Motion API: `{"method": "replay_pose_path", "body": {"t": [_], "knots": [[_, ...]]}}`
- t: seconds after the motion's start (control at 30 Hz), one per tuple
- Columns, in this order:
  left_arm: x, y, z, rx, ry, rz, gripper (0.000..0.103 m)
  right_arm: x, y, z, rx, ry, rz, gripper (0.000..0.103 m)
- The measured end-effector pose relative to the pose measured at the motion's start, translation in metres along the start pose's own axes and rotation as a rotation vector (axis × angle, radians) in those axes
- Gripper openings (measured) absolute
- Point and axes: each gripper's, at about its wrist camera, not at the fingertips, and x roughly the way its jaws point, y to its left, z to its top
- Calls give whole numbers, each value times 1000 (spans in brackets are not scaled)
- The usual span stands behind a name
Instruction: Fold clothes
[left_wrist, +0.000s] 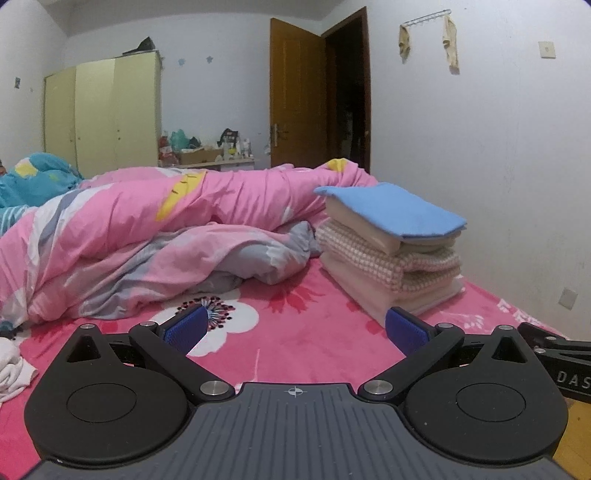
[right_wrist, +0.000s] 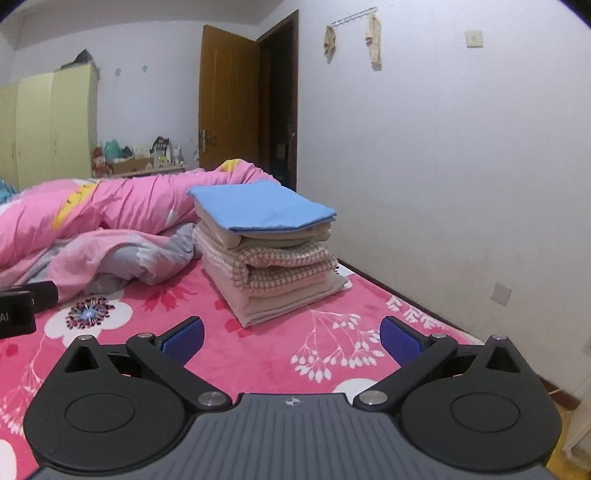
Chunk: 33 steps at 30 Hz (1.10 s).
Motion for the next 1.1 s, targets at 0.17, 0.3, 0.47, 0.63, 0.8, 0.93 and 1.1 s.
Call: {"method": "replay_pose_path", "body": {"t": [0.17, 0.3, 0.47, 0.63, 0.8, 0.93, 1.1], "knots": [[9, 6, -2, -6, 29, 7, 103, 8, 8, 2, -15, 2, -20, 103], [14, 12, -3, -45, 62, 4, 103, 12, 14, 2, -23, 17, -25, 103], [16, 12, -4, -46, 74, 9, 103, 14, 20, 1, -39, 22, -30, 103], [18, 15, -5, -66, 91, 13, 103, 15, 23, 2, -43, 21, -21, 103], [15, 17, -4, -70, 88, 19, 103, 12, 23, 2, -42, 19, -19, 103], [14, 18, -4, -70, 87, 21, 103, 11, 23, 3, -44, 18, -17, 103], [13, 19, -4, -75, 93, 12, 103, 10, 25, 3, -52, 21, -14, 103]]}}
